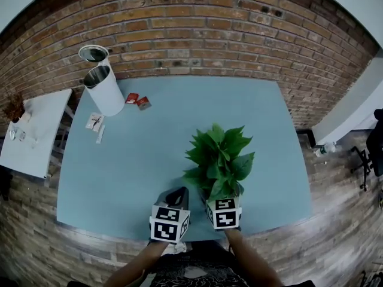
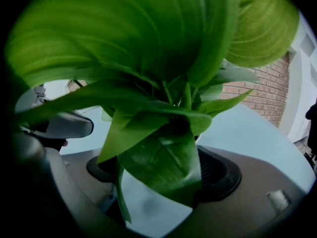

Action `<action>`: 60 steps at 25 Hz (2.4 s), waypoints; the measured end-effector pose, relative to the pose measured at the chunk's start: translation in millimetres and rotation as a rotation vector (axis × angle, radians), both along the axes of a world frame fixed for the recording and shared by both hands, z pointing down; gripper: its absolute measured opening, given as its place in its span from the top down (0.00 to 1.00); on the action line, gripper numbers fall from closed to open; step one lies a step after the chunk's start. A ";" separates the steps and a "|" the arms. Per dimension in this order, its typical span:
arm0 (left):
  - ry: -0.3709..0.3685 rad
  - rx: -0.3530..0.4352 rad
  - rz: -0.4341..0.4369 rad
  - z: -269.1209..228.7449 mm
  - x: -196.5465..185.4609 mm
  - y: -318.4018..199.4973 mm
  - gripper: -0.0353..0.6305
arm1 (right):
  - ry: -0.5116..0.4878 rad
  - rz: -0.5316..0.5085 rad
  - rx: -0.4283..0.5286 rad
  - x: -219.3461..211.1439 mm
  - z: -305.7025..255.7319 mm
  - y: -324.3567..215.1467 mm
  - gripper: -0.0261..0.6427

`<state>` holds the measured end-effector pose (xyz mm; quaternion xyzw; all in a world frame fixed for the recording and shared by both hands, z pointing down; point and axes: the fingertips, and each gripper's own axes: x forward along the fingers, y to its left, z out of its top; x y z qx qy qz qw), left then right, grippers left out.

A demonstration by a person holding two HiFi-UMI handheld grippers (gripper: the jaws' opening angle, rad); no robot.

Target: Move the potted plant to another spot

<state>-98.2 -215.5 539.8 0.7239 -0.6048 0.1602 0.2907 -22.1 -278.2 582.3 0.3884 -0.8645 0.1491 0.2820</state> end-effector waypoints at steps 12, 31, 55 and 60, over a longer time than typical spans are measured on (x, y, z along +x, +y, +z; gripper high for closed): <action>-0.028 -0.002 -0.110 -1.1 -27.4 -2.6 0.96 | -0.007 -0.111 -0.015 -35.3 3.6 -7.8 0.31; -0.049 -0.009 -0.242 -4.2 -71.5 4.2 0.96 | -0.021 -0.255 -0.029 -101.3 -0.4 -11.5 0.32; -0.088 -0.015 -0.398 -6.0 -130.4 13.9 0.96 | -0.038 -0.398 0.000 -181.0 2.5 -19.7 0.33; -0.098 -0.014 -0.427 -9.1 -135.9 15.3 0.96 | -0.043 -0.428 -0.001 -193.7 2.7 -20.6 0.33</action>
